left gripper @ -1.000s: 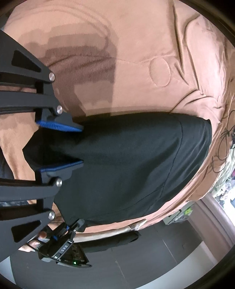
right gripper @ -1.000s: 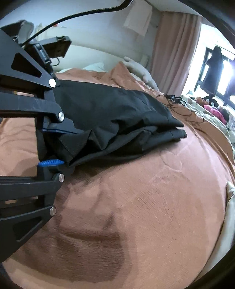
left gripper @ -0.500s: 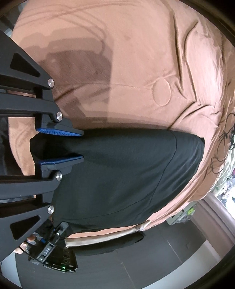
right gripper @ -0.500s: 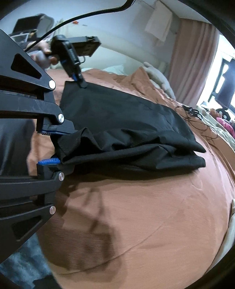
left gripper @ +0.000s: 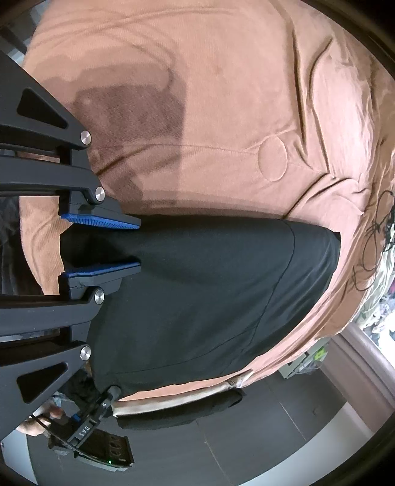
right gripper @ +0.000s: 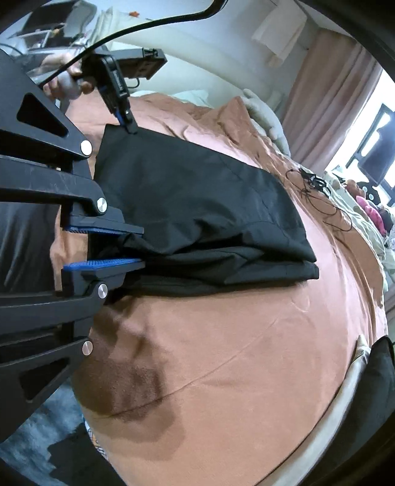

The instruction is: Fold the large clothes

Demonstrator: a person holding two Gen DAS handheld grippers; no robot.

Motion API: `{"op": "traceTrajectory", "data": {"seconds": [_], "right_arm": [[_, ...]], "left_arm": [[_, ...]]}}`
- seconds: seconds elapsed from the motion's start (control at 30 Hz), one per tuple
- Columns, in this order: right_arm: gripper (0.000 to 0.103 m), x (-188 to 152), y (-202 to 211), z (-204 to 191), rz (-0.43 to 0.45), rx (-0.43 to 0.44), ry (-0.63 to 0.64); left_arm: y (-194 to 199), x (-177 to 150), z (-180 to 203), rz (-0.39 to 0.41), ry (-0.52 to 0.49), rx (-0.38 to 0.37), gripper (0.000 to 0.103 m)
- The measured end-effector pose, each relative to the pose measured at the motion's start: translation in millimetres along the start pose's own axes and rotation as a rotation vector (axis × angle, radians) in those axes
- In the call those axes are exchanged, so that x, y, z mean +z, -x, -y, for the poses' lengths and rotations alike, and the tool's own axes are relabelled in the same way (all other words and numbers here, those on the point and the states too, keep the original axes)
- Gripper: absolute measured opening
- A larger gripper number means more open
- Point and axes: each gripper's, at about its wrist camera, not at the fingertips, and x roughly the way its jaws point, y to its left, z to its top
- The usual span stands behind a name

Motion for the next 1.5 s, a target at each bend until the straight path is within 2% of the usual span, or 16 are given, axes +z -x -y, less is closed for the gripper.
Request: {"op": "traceTrajectory", "data": {"seconds": [0.1, 0.27, 0.33, 0.37, 0.4, 0.43, 0.5, 0.53, 0.57, 0.6, 0.63, 0.97, 1.07, 1.5], "right_arm": [[0.01, -9, 1, 1, -0.005, -0.025, 0.005], [0.011, -16, 0, 6, -0.02, 0.012, -0.047], [0.019, -14, 2, 10, -0.027, 0.023, -0.072], [0.03, -12, 4, 13, -0.028, 0.019, -0.083], [0.042, -10, 6, 14, -0.022, 0.012, -0.084], [0.047, -7, 10, 15, -0.009, 0.005, -0.081], [0.063, 1, 15, 19, 0.016, 0.009, -0.078], [0.067, 4, 17, 20, 0.02, 0.013, -0.08], [0.071, 8, 17, 22, 0.026, 0.016, -0.082], [0.072, 14, 16, 23, 0.03, 0.021, -0.081], [0.072, 17, 16, 25, 0.03, 0.025, -0.079], [0.072, 65, -31, 39, -0.031, 0.078, -0.095], [0.081, 78, -49, 42, -0.056, 0.109, -0.101], [0.081, 134, -103, 42, -0.143, 0.219, -0.098]], "left_arm": [[1, -2, 2, -0.001, -0.006, 0.003, 0.022], [2, -3, 6, -0.005, -0.034, 0.032, 0.023], [2, -2, 6, -0.013, -0.039, 0.04, 0.023], [1, 1, 4, -0.026, -0.035, 0.039, 0.026], [0, 4, 2, -0.041, -0.024, 0.028, 0.032], [0, 7, 0, -0.05, -0.015, 0.016, 0.035], [1, 14, -4, -0.045, 0.003, -0.001, 0.05], [2, 15, -4, -0.036, 0.003, 0.004, 0.054], [4, 18, -4, -0.022, 0.001, 0.011, 0.063], [4, 21, -4, -0.011, 0.001, 0.011, 0.069], [4, 23, -3, -0.005, 0.002, 0.009, 0.07], [-23, 61, -7, -0.017, 0.039, -0.008, 0.07], [-34, 73, -7, -0.023, 0.04, -0.017, 0.07], [-79, 134, -4, -0.028, 0.041, -0.037, 0.07]]}}
